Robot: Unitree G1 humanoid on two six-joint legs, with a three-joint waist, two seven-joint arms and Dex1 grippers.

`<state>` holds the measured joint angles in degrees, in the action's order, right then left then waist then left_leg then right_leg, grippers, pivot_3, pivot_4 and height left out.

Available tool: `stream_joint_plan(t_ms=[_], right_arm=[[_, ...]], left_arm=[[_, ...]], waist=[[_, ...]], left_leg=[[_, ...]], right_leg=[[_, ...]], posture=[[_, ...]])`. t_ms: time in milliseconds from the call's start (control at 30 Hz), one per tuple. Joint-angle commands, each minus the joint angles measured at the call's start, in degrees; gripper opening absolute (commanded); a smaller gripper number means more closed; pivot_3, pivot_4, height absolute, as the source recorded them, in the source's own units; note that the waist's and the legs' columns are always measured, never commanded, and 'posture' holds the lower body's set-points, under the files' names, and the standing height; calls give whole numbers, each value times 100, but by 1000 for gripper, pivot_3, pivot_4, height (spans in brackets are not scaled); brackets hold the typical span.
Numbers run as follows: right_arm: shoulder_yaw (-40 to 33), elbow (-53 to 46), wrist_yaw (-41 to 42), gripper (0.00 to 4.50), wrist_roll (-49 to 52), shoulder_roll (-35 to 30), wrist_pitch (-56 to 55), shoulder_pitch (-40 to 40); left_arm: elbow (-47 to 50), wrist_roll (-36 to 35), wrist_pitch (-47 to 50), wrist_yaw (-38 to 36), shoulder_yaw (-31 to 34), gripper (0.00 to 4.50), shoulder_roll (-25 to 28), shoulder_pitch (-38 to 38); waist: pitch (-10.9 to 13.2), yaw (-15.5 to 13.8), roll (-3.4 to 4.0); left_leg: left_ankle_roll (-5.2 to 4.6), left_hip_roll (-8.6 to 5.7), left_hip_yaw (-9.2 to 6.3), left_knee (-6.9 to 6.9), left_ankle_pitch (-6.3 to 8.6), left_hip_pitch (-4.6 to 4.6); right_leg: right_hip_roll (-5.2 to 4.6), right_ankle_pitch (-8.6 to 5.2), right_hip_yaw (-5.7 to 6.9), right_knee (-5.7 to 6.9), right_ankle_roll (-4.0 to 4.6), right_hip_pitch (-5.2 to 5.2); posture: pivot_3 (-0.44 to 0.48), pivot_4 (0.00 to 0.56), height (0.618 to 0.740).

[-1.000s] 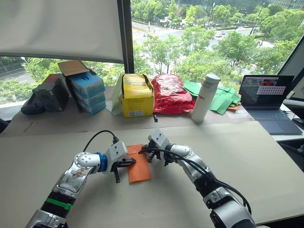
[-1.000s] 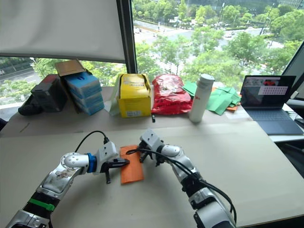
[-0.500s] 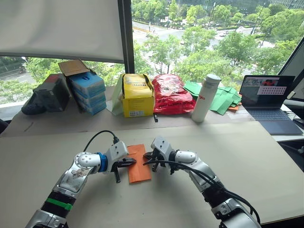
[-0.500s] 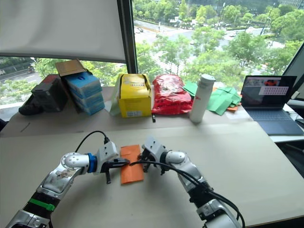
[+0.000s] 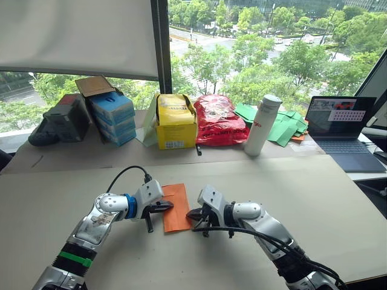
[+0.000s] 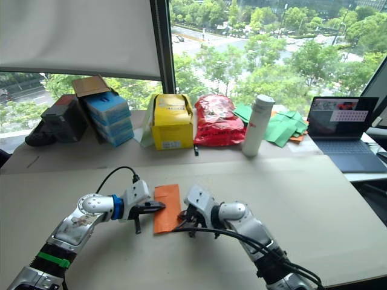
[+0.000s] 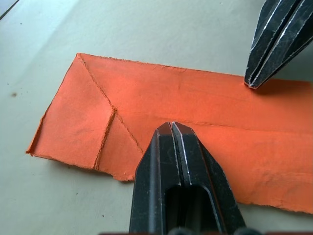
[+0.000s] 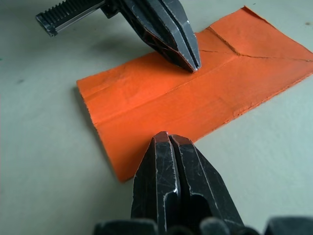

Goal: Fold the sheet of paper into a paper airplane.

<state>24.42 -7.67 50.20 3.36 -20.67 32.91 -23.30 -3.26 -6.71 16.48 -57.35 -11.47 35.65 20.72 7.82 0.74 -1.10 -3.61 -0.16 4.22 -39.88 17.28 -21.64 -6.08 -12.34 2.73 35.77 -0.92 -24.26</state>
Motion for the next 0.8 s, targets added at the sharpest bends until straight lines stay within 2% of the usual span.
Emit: stream_joint_plan(t_ms=[33, 400, 600, 800], right_arm=[[293, -156, 232, 21, 3, -272, 338, 160], [352, -619, 364, 21, 150, -529, 418, 238], [-698, -975, 157, 21, 881, -261, 153, 197], [-1422, -1519, 8, 21, 1473, -369, 392, 422]], left_arm=[[-163, 137, 90, -24, -137, 0, 19, -8], [-186, 103, 47, -68, -134, 0, 21, -7], [136, -382, 241, -133, 421, 0, 166, -101], [575, -1001, 727, -270, 1141, 0, 556, -349]], waist=[[0, -3, 0], [0, -10, -1], [6, 7, -6], [13, -6, -10]], left_leg=[[0, 0, 0, 0, 0, 0], [-3, -1, 0, -3, 1, -1], [-1, 0, 0, -8, 0, -16], [33, 3, -7, -10, -20, -42]], right_leg=[[0, 0, 7, 0, 0, 0], [3, -1, 22, -2, -1, 3], [6, -1, 25, -2, -1, -7], [6, -1, 31, -1, -1, -27]], posture=[[0, 150, 740], [0, 150, 740], [0, 150, 740], [0, 150, 740]])
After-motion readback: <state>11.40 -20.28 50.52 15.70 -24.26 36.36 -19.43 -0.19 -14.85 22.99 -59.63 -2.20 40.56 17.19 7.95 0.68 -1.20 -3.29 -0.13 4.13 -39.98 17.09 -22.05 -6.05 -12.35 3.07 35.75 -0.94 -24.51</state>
